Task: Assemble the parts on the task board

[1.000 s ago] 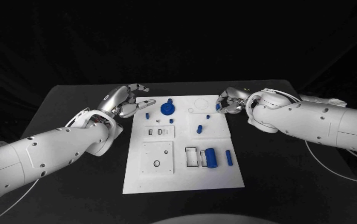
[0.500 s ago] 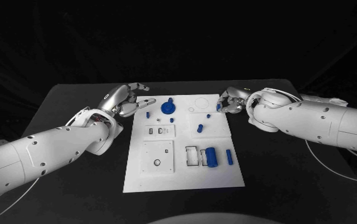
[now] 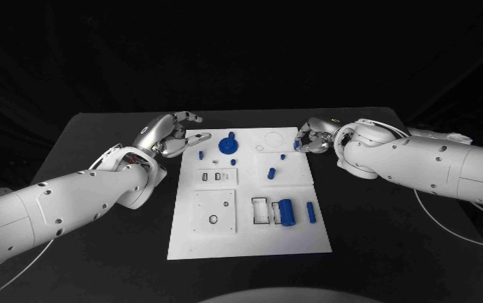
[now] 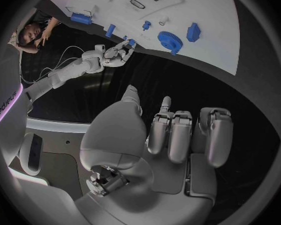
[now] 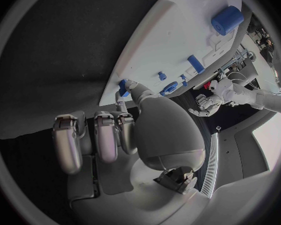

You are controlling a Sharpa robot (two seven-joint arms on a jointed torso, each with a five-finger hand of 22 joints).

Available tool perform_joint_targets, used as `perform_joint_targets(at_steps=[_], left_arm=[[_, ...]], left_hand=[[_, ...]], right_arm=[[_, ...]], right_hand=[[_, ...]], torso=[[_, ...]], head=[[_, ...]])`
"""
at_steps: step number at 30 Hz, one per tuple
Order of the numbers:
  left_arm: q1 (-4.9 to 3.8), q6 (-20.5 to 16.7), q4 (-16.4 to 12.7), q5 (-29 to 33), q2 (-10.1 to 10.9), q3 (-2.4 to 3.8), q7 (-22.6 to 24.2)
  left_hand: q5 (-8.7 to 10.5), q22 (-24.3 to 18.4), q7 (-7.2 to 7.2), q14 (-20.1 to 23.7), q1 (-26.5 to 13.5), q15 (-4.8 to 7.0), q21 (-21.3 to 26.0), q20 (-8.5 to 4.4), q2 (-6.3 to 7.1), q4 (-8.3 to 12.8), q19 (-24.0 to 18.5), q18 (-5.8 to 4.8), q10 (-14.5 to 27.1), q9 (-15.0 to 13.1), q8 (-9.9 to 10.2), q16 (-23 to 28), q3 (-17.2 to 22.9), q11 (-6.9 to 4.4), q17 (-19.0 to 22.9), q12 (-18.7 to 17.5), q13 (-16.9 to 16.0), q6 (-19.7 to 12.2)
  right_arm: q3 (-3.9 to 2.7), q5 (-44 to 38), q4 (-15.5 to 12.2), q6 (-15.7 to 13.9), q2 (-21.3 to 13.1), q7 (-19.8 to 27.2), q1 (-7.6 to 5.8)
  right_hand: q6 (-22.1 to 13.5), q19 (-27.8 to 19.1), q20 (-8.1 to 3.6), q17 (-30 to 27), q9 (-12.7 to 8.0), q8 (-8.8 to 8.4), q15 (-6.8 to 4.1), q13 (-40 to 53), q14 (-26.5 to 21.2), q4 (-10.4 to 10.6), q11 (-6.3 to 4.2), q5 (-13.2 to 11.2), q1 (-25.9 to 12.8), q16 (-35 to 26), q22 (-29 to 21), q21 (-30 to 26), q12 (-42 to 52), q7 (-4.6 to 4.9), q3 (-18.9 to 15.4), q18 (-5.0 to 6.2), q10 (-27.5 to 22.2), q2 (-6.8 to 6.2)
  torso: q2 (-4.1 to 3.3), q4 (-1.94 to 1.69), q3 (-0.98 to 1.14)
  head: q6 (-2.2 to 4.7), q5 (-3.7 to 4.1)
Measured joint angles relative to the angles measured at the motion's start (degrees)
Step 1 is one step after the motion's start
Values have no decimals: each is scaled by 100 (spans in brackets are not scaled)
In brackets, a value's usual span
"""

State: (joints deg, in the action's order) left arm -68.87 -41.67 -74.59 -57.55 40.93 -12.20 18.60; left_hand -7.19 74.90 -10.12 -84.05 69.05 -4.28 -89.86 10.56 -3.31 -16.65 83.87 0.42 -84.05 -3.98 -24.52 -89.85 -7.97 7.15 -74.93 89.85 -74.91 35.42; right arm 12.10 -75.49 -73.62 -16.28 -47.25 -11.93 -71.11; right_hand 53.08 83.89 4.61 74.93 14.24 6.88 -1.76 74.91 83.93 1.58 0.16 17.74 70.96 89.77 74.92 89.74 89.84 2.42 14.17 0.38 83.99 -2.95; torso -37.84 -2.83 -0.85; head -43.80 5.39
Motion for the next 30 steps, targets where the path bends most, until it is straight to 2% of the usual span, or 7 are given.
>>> perform_joint_targets(at_steps=[6, 9, 14, 16, 30], left_arm=[[0, 0, 3, 0, -5, 1, -1], [0, 0, 4, 0, -6, 1, -1], [0, 0, 6, 0, -6, 1, -2], [0, 0, 9, 0, -7, 1, -3], [0, 0, 20, -1, -14, 0, -4]], left_hand=[[0, 0, 0, 0, 0, 0, 0, 0, 0, 0, 0, 0, 0, 0, 27, 0, 0, 0, 0, 0, 0, 0], [0, 0, 0, 0, 0, 0, 0, 0, 0, 0, 0, 0, 0, 0, 27, 0, 0, 0, 1, 0, 0, 0], [0, 0, 0, 0, 0, 0, 0, 0, 0, 0, 0, 0, 0, 0, 27, 0, 0, 0, 1, 0, 0, 0], [0, 0, 0, 0, 0, 0, 0, 0, 0, 0, 0, 0, 0, 0, 27, 0, 0, 0, 1, 0, 0, 0], [0, 0, 0, 0, 0, 0, 0, 0, 0, 0, 0, 0, 0, 0, 27, 0, 0, 0, 2, 0, 0, 0]], right_arm=[[0, 1, 3, 0, 9, -9, 0], [0, 2, 4, -3, 15, -11, 0], [-2, 2, 4, -17, 23, -11, -2], [-3, 2, 8, -24, 29, -11, -3], [0, 7, -24, -139, 35, 22, 1]], right_hand=[[0, 0, 0, 0, -10, 0, -21, 0, 21, 0, 0, -24, -11, 0, 0, 0, 0, 0, 0, 0, 0, -11], [39, 0, 0, -1, -15, -2, -21, 0, 21, 0, 0, -24, -15, 0, 0, 0, 0, -39, 0, 0, 0, -16], [271, 21, -21, -1, -22, -4, -41, 0, 0, 5, -10, -24, -15, 0, -1, 0, 0, -84, 27, 0, 7, -15], [351, 21, -21, -1, -21, -9, -41, 0, 0, -8, -41, -24, -14, 0, -1, 0, 0, -83, 40, 0, 1, -14], [455, 21, -21, -2, -13, 20, -41, -1, 0, -25, -41, 2, 32, 0, -2, 0, 0, -101, 57, 0, 0, 30]], torso=[[0, 1, 0], [0, 1, 0], [0, 1, 1], [0, 1, 1], [-2, 2, 2]], head=[[-2, -10], [-3, -16], [-7, -21], [-2, -18], [12, -13]])
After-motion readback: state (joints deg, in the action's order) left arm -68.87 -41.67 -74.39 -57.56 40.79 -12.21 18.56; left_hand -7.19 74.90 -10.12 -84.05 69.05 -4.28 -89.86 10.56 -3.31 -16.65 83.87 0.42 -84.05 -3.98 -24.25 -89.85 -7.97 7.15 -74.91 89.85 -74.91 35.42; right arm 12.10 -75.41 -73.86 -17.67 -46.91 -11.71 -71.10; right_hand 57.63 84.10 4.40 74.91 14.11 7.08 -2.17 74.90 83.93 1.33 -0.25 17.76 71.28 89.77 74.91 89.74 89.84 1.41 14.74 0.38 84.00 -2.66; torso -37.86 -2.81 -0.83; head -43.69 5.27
